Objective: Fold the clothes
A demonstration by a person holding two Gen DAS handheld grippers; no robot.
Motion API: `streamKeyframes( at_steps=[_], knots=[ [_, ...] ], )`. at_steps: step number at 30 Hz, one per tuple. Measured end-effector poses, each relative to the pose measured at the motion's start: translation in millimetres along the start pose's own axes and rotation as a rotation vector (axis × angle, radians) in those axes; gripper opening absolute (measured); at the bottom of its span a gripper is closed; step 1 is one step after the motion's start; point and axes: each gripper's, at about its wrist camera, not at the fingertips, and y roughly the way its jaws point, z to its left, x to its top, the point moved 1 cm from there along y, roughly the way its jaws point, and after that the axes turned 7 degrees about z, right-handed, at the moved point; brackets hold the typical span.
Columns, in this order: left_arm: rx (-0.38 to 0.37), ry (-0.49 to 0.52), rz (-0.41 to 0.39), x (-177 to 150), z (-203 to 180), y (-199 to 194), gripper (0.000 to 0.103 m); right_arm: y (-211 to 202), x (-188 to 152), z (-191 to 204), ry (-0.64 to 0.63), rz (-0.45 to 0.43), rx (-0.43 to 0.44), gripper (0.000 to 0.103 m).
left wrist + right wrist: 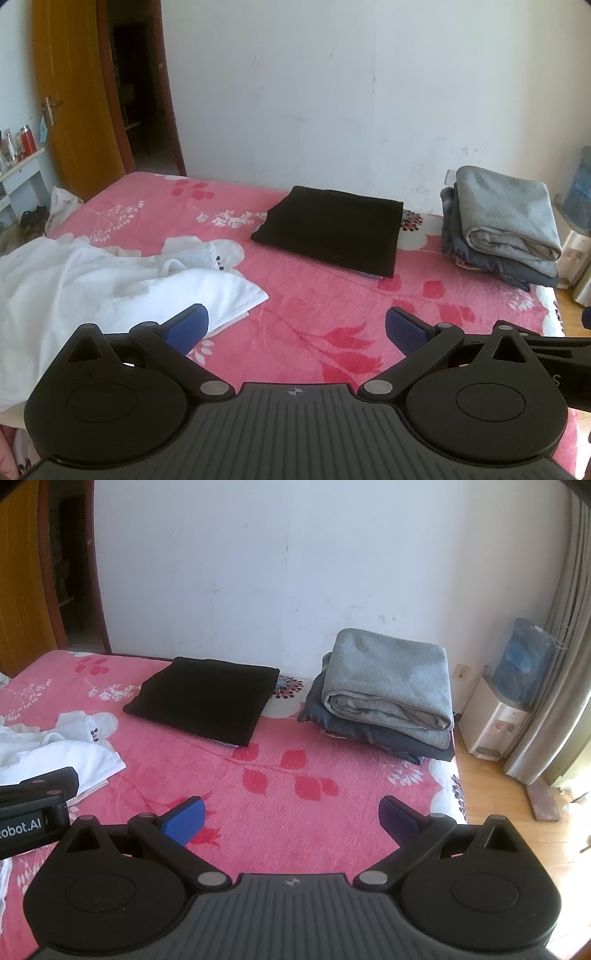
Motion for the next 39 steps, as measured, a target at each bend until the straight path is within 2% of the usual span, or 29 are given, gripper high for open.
streamKeyframes(
  at_steps=[39],
  knots=[
    [-0.019,0.002,-0.002,0,-13,-1,0.103,0,-2,-10,-0.003,-0.002,-0.026,0.102]
  ],
)
